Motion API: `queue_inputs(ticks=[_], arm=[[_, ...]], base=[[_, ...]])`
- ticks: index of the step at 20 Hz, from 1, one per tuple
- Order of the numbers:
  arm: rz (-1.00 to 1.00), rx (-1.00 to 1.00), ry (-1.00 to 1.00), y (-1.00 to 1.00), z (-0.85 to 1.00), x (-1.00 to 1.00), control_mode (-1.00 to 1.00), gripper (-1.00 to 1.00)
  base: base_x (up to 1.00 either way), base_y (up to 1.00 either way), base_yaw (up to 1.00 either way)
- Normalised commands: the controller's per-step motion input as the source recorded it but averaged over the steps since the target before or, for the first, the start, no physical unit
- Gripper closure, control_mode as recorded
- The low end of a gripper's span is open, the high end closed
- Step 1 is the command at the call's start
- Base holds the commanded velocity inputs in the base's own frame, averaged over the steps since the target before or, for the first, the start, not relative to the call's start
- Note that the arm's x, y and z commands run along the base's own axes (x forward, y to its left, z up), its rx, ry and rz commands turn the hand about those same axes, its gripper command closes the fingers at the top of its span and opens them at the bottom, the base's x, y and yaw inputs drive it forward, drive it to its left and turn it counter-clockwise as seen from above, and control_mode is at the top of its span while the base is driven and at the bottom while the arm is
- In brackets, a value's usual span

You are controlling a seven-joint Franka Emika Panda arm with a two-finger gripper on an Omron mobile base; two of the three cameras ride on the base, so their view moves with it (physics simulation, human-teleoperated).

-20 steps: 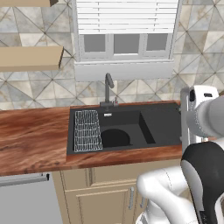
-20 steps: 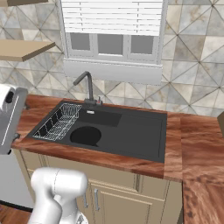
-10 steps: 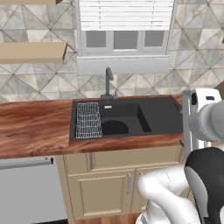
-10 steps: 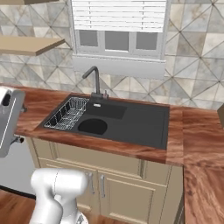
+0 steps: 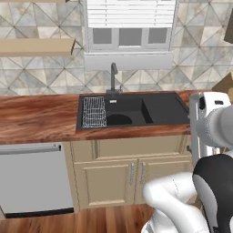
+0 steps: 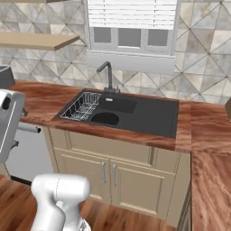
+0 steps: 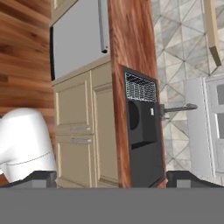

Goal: Move the pot and pan from the stove into the sink.

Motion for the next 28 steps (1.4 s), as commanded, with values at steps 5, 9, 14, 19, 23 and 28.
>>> queue_inputs(ticks=[5,9,14,19,23,28], arm=[[0.00,0.00,0.00,0.00,0.00,0.00,1.00,-1.00],[0.00,0.00,0.00,0.00,0.00,0.00,1.00,-1.00],[0.00,0.00,0.00,0.00,0.00,0.00,1.00,-1.00],[0.00,0.00,0.00,0.00,0.00,0.00,1.00,-1.00],[0.00,0.00,0.00,0.00,0.00,0.00,1.00,-1.00],[0.00,0.00,0.00,0.00,0.00,0.00,1.00,-1.00]], base=[[-0.56,0.04,-0.16],[-0.61,0.15,-0.28],[-0.58,0.17,-0.33],[-0.36,0.14,-0.41],[-0.18,0.09,-0.48],[-0.10,0.05,-0.50]])
